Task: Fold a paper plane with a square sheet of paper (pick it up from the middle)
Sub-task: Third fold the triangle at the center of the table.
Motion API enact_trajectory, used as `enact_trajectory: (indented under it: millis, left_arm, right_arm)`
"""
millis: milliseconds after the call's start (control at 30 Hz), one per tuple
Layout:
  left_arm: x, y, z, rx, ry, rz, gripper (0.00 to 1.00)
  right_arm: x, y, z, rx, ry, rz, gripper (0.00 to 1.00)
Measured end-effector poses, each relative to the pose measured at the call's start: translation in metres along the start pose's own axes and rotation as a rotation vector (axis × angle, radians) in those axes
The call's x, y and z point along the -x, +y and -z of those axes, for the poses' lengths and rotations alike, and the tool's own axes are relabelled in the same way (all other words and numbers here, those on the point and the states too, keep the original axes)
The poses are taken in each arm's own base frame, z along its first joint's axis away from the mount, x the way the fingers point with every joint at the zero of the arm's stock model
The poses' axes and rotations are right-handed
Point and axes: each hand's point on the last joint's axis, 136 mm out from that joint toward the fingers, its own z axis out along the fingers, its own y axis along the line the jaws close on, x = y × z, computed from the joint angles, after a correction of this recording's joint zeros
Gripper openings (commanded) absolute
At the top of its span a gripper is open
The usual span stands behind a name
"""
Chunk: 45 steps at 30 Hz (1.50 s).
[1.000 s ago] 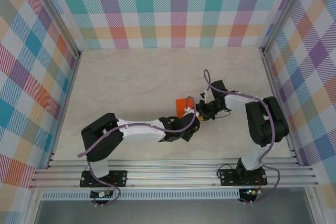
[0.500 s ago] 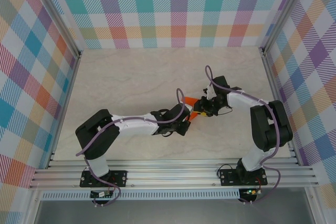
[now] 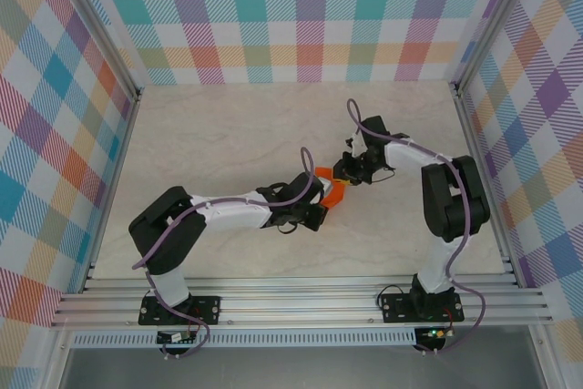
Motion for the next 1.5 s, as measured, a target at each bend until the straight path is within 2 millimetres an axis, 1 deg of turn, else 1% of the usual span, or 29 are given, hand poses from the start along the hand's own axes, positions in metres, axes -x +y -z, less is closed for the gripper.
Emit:
enact_trajectory:
  millis: [233, 433, 667, 933, 1233, 1500]
  left_arm:
    - [0.012, -0.002, 0.004, -0.047, -0.007, 0.013, 0.0]
    - [0.013, 0.003, 0.002, -0.067, 0.019, 0.028, 0.01]
    - [0.01, 0.002, -0.009, -0.094, 0.074, 0.037, 0.01]
    - [0.014, 0.014, -0.009, -0.11, 0.088, 0.061, 0.01]
    - [0.013, 0.02, -0.019, -0.152, 0.124, 0.078, 0.02]
    - [0.02, 0.021, -0.016, -0.172, 0.127, 0.071, 0.03]
  right_arm:
    - [0.007, -0.011, -0.019, -0.032, 0.058, 0.029, 0.18]
    - [0.005, -0.021, -0.027, -0.069, 0.102, 0.062, 0.18]
    - [0.005, -0.022, -0.026, -0.079, 0.117, 0.104, 0.18]
    - [0.003, -0.024, -0.025, -0.091, 0.126, 0.124, 0.18]
    - [0.002, -0.024, -0.025, -0.092, 0.133, 0.138, 0.18]
    - [0.002, -0.024, -0.024, -0.094, 0.137, 0.136, 0.18]
